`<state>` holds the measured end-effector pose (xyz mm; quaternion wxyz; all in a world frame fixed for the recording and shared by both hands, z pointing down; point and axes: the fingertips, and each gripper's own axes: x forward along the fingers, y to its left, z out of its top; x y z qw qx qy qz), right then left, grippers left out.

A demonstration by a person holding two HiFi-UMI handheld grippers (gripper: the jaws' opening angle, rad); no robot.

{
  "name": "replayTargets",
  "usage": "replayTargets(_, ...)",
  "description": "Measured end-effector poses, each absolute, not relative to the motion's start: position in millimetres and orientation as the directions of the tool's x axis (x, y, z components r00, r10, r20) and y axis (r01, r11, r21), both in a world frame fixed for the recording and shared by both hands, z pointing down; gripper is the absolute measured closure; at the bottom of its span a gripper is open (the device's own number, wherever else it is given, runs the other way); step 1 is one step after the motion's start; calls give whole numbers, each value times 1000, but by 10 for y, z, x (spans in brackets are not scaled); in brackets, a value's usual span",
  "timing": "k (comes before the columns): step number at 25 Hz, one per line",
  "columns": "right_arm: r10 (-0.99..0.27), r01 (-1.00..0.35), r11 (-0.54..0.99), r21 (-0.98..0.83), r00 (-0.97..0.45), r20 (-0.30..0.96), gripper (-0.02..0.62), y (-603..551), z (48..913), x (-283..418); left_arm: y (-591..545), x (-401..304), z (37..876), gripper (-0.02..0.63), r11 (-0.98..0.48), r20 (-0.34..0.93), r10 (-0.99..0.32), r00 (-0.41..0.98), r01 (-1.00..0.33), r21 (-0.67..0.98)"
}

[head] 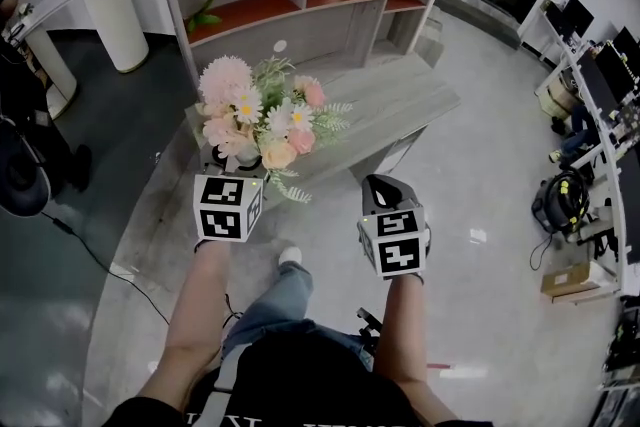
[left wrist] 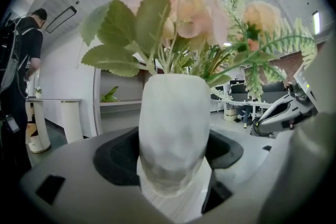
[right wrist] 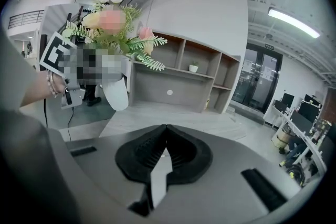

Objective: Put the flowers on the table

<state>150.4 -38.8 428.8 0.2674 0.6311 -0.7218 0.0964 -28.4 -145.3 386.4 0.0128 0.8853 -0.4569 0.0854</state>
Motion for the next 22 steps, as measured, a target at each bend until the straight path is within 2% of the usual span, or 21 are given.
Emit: replayTargets(22, -818, -962, 188, 199, -41, 573, 580, -2206, 4485, 2097, -3381, 238, 4440, 252, -617, 237, -762, 602, -787, 14)
